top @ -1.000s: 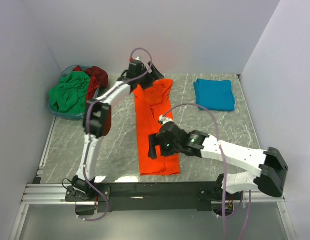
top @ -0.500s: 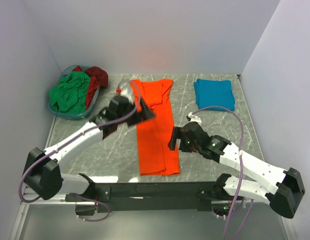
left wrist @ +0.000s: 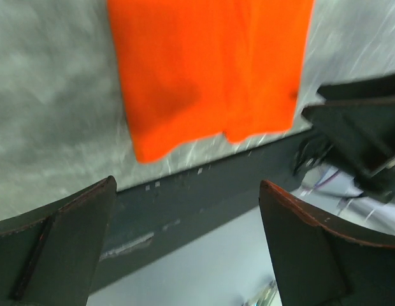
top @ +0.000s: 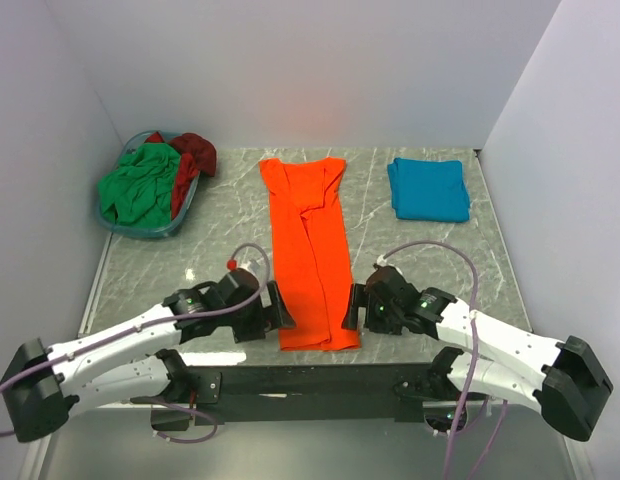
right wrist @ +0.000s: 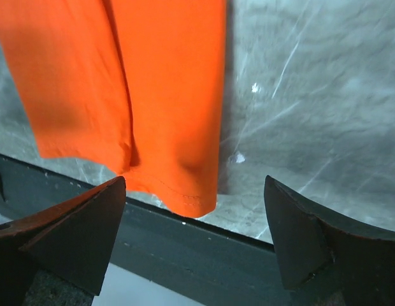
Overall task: Fold and stack the t-shirts
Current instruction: Fold the tshirt
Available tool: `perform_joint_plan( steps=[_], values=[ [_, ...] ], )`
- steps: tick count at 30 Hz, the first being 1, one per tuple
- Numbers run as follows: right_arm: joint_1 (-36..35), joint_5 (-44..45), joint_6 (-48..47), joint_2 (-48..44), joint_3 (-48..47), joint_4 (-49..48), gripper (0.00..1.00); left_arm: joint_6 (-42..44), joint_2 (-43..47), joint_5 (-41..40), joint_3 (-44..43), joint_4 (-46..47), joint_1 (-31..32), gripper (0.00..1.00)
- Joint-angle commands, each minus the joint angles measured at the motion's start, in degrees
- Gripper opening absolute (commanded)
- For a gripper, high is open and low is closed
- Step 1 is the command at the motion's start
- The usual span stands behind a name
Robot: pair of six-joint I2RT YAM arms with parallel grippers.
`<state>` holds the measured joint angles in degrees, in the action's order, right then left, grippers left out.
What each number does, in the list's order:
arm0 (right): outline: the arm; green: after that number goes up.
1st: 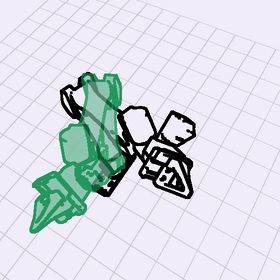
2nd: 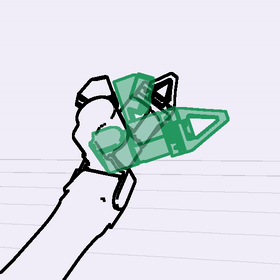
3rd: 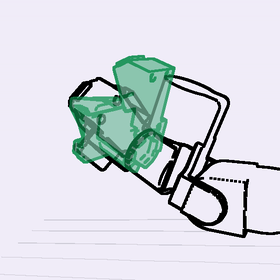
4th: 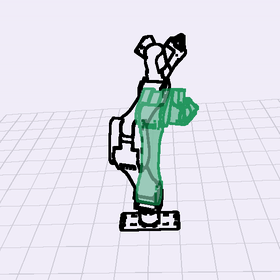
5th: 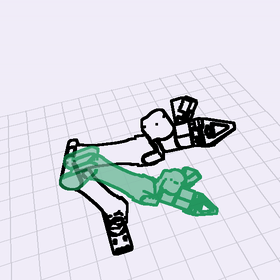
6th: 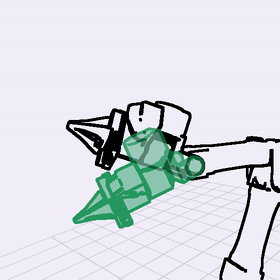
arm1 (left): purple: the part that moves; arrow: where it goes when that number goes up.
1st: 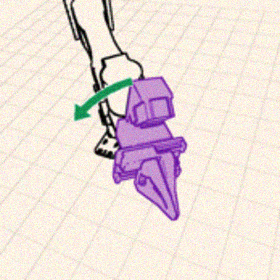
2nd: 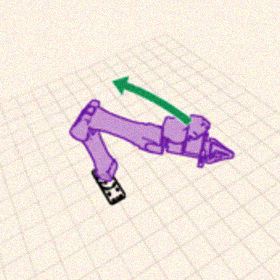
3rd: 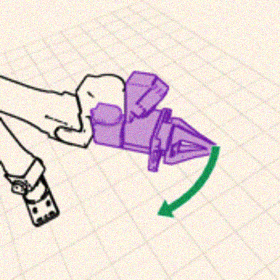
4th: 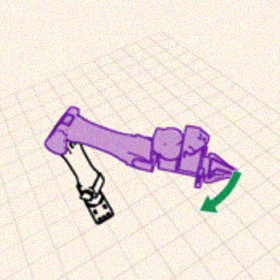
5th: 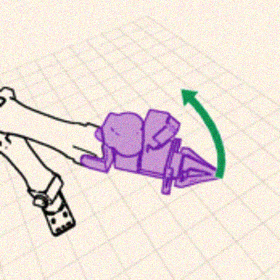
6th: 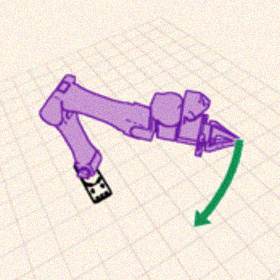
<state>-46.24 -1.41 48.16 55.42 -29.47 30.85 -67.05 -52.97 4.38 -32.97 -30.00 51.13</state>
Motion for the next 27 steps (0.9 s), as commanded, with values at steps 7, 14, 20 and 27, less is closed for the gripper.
perform_joint_plan(
  steps=[7, 14, 20, 27],
  values=[
    [0.27, -3.16, 1.06, 2.50, 1.44, -2.11, 0.88, -1.42, -12.59, -4.21, -5.35, -3.23, 6.00, 0.99],
    [0.27, -5.44, 0.53, 2.50, 3.54, -4.13, 0.70, -0.54, -18.30, -3.41, -6.40, -2.25, 6.08, 0.87],
    [0.18, -5.97, 0.61, 4.61, 3.63, -5.01, 0.62, 0.34, -20.15, -1.40, -6.23, 0.20, 6.08, 0.70],
    [0.27, -6.76, 1.41, 5.75, 4.34, -6.51, 0.60, 1.92, -22.17, 0.71, -5.79, 1.79, 6.17, 0.39]
  ],
)
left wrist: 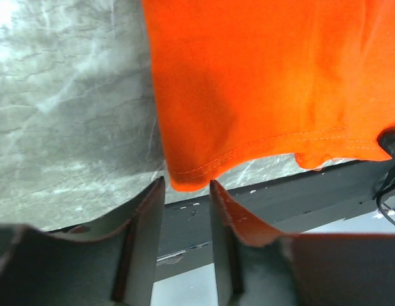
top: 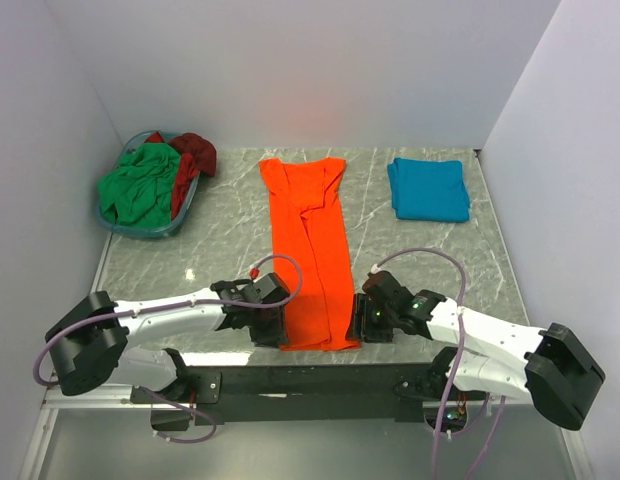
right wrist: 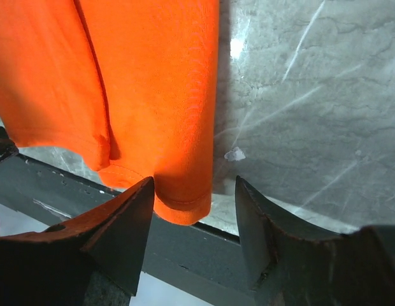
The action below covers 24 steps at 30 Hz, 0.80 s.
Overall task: Fold and stack the t-shirts
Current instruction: Fold the tshirt
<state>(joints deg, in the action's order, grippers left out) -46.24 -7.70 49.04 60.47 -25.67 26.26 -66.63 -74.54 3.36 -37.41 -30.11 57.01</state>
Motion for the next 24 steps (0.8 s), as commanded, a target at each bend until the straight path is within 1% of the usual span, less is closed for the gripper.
perform_joint_plan(
  steps=[1, 7, 9, 10, 11, 13, 14, 17, 18, 22, 23, 24],
  values=[
    [0.27, -0.47, 0.53, 0.79, 0.53, -2.00, 0.60, 1.59, -0.78, 1.57, -1.35, 1.98, 0.20, 0.37],
    [0.18, -1.44, 0.88, 2.20, 0.62, -2.97, 0.56, 1.33, -1.22, 3.15, -0.12, 3.74, 0.20, 0.29],
    [0.27, -1.52, 0.97, 2.37, 0.62, -2.80, 0.54, 1.15, -1.48, 3.24, 0.23, 3.65, 0.29, 0.22],
    [0.27, -1.52, 1.06, 2.29, 0.71, -2.88, 0.53, 1.07, -1.48, 3.24, 0.40, 3.83, 0.29, 0.20],
    [0.27, -1.61, 1.06, 2.29, 0.80, -2.88, 0.49, 1.06, -1.48, 3.32, 0.49, 3.92, 0.20, 0.17],
    [0.27, -1.61, 1.24, 2.02, 0.88, -2.53, 0.45, 1.07, -0.96, 3.06, 0.58, 3.05, 0.20, 0.12],
    [0.27, -1.52, 1.15, 2.02, 0.97, -1.83, 0.40, 0.98, -0.78, 2.63, 0.58, 2.69, 0.20, 0.07],
    [0.27, -1.26, 1.24, 1.67, 1.32, -0.17, 0.29, 0.63, 0.45, 1.83, 1.19, 0.76, 0.29, 0.00],
    [0.27, -1.26, 1.24, 1.15, 1.50, 0.28, 0.28, 0.19, 1.32, 1.92, 1.55, 0.67, 0.20, 0.00],
    [0.27, -1.00, 1.94, -0.44, 3.08, 1.69, 0.17, -1.48, 4.49, 2.80, 4.27, 1.45, 0.20, 0.00],
    [0.18, -1.17, 2.03, -0.70, 3.34, 1.69, 0.12, -1.92, 5.10, 2.80, 4.71, 1.37, 0.29, 0.00],
    [0.18, -1.69, 2.20, -1.14, 3.61, 1.51, 0.10, -2.62, 6.41, 2.80, 5.58, 1.28, 0.20, 0.00]
  ],
)
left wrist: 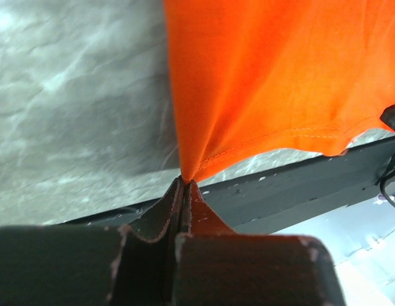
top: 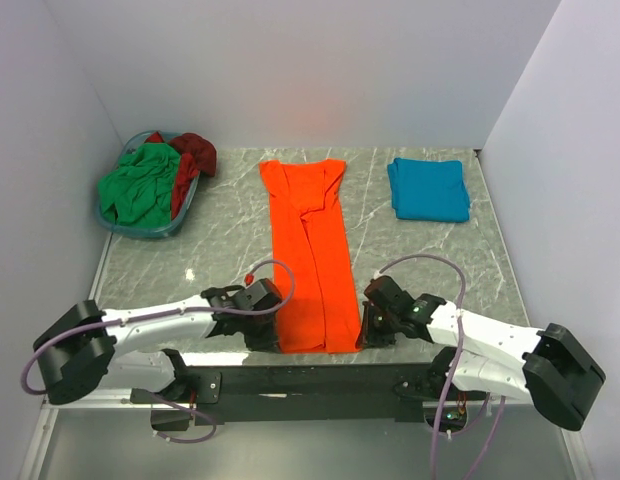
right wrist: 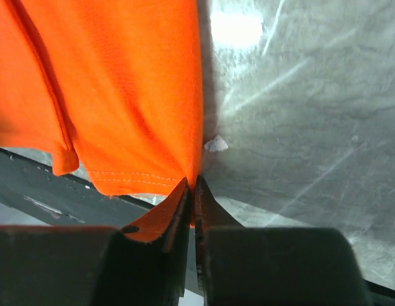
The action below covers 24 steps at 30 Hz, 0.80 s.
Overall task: Fold and stack the t-shirts
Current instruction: Fold the tshirt
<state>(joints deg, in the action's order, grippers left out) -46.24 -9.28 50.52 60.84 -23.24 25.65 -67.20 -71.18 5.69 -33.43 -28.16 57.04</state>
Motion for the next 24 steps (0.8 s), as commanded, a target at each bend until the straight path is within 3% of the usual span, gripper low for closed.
perform_joint_plan(
  steps=[1, 12, 24],
  values=[
    [0.18, -0.47, 1.07, -1.77, 1.71, 1.78, 0.09, -2.32, 3.84, 0.55, 2.14, -0.58, 0.18, 0.00],
    [-0.87, -5.22, 1.95, -3.71, 1.98, -1.22, 0.04, -7.59, 13.77, 3.27, 9.26, 4.25, 0.79, 0.00],
    [-2.72, -2.51, 2.04, -8.11, -3.37, 1.24, 0.03, -10.50, 19.94, 1.17, 9.97, 6.54, 2.99, 0.00]
  ],
)
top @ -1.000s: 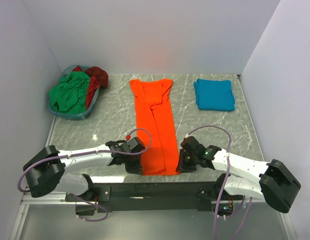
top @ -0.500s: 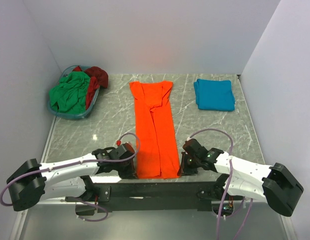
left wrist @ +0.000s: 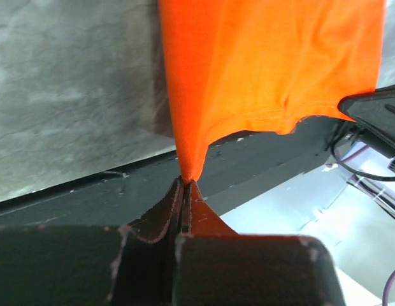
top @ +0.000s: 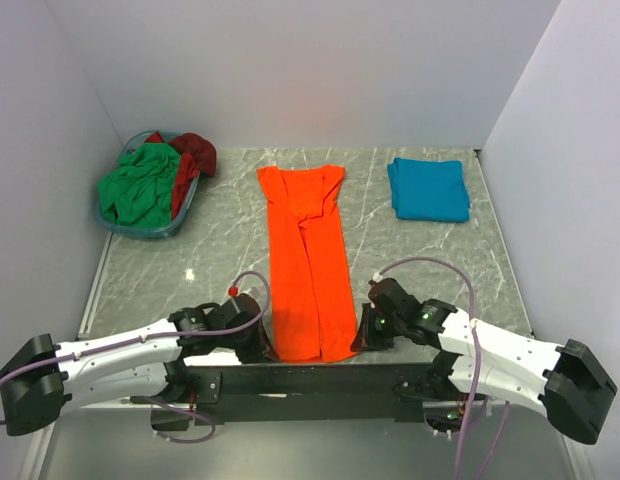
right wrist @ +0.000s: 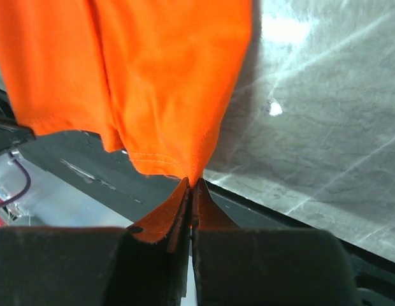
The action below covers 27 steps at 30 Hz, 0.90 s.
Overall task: Fold and stack the t-shirts
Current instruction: Fold the tshirt
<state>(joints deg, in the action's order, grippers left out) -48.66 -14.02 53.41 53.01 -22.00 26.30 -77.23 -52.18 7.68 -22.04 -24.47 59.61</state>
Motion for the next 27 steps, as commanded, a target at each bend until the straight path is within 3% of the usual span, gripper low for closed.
perform_joint_plan(
  steps=[1, 4, 8, 17, 27],
  values=[
    [-0.29, 3.55, -1.89, 0.24, -5.68, 0.94, 0.03, -0.20, 0.68, -3.35, -2.12, 3.02, 0.24, 0.00],
    [0.41, 6.54, -4.18, 3.14, -10.24, 2.43, 0.02, 1.99, -1.07, -4.69, -5.11, 3.29, -0.72, 0.00],
    [2.25, 9.01, -7.61, 6.39, -14.99, 1.65, 0.01, 7.59, -4.67, -4.27, -9.49, 4.77, -7.38, 0.00],
    [10.86, 10.50, -15.43, 17.90, -29.32, 0.15, 0.01, 18.51, -14.95, -6.62, -22.59, 3.46, -19.87, 0.00],
    [17.46, 8.66, -17.81, 29.33, -40.48, -3.45, 0.00, 24.93, -24.89, -4.17, -30.69, 9.44, -29.38, 0.00]
  ],
)
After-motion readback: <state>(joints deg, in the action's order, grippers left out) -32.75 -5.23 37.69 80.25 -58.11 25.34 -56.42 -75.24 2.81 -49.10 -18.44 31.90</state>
